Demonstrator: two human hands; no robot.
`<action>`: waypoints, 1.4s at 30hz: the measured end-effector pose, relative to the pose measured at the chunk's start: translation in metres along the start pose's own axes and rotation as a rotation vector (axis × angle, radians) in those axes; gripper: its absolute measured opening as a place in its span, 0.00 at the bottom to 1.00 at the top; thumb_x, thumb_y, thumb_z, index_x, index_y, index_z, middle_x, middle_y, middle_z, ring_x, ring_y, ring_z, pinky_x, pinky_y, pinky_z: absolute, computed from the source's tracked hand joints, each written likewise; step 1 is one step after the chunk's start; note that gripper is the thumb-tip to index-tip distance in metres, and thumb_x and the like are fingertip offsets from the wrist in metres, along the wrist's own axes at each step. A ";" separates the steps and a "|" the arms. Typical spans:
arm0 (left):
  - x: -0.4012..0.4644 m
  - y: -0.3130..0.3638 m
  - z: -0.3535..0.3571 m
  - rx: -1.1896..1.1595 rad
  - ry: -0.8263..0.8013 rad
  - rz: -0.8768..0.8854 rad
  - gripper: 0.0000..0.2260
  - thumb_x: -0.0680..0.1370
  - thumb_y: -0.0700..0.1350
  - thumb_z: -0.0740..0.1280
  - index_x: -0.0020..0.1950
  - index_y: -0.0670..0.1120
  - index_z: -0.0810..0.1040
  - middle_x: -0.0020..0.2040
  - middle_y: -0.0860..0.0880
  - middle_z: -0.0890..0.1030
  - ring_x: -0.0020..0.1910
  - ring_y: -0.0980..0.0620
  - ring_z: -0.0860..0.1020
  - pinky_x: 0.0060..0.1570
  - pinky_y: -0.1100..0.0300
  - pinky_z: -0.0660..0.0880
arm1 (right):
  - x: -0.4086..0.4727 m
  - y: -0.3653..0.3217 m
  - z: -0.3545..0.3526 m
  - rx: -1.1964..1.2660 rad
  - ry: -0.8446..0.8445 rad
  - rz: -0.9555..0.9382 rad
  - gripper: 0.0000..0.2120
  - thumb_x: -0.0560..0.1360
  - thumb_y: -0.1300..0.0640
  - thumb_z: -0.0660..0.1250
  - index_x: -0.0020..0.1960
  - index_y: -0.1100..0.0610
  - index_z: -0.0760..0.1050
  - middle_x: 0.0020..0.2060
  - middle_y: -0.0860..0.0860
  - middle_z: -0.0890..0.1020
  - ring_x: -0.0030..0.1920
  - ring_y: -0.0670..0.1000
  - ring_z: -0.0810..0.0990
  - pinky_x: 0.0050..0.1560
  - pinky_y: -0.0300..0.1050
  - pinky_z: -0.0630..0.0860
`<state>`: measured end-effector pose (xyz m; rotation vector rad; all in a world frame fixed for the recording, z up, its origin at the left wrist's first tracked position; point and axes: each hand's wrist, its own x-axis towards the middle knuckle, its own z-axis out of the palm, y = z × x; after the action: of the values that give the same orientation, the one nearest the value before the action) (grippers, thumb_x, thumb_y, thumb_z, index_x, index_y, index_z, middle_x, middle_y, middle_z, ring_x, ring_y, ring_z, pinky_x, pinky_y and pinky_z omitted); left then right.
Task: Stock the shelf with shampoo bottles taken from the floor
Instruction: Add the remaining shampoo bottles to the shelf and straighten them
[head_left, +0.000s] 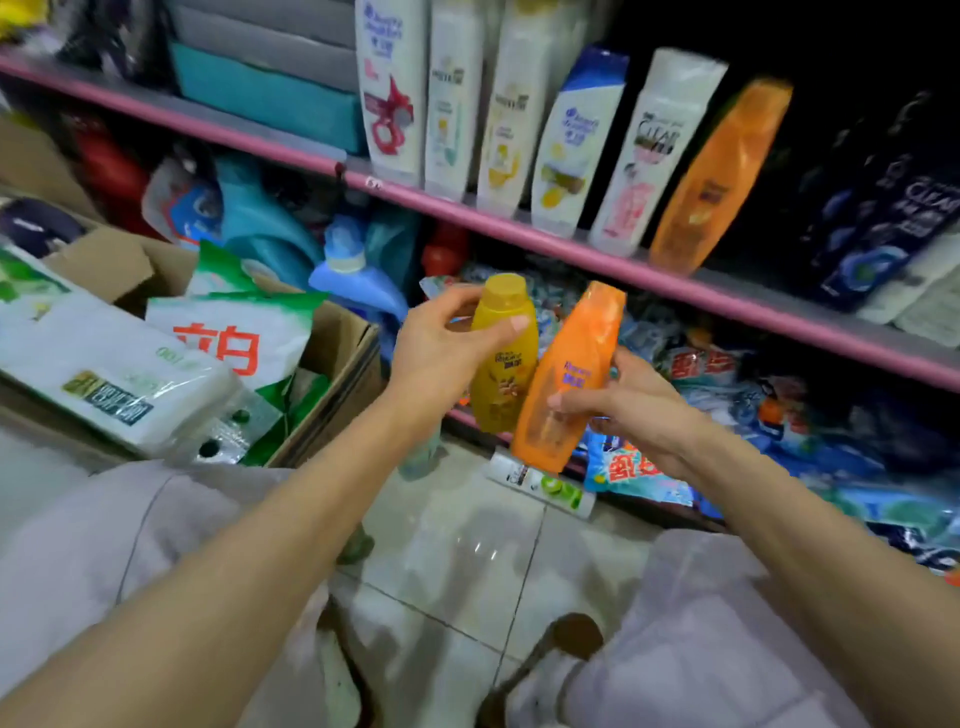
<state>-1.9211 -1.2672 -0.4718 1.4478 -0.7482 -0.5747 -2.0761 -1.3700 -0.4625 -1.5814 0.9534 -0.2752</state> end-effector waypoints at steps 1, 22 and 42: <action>0.003 0.015 0.006 0.001 -0.041 0.039 0.11 0.69 0.46 0.76 0.50 0.50 0.81 0.42 0.55 0.85 0.42 0.59 0.82 0.44 0.62 0.78 | -0.008 -0.008 -0.010 -0.036 0.033 -0.038 0.22 0.65 0.66 0.75 0.55 0.55 0.72 0.41 0.49 0.83 0.35 0.43 0.81 0.28 0.32 0.73; 0.072 0.134 0.086 0.037 -0.170 0.255 0.09 0.72 0.48 0.73 0.52 0.55 0.79 0.49 0.57 0.81 0.44 0.63 0.79 0.40 0.65 0.72 | 0.033 -0.073 -0.150 -0.223 0.814 -0.373 0.22 0.72 0.58 0.72 0.60 0.59 0.66 0.55 0.57 0.78 0.56 0.60 0.77 0.56 0.57 0.73; 0.107 -0.004 0.046 -0.197 0.211 -0.094 0.09 0.69 0.46 0.75 0.48 0.52 0.81 0.44 0.53 0.83 0.43 0.55 0.79 0.43 0.57 0.73 | 0.132 -0.055 -0.170 -0.228 0.816 -0.057 0.15 0.70 0.63 0.71 0.55 0.60 0.72 0.50 0.60 0.81 0.49 0.59 0.80 0.49 0.52 0.79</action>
<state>-1.8852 -1.3778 -0.4656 1.3406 -0.4462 -0.5418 -2.0798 -1.5865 -0.4105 -1.7265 1.6019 -0.9245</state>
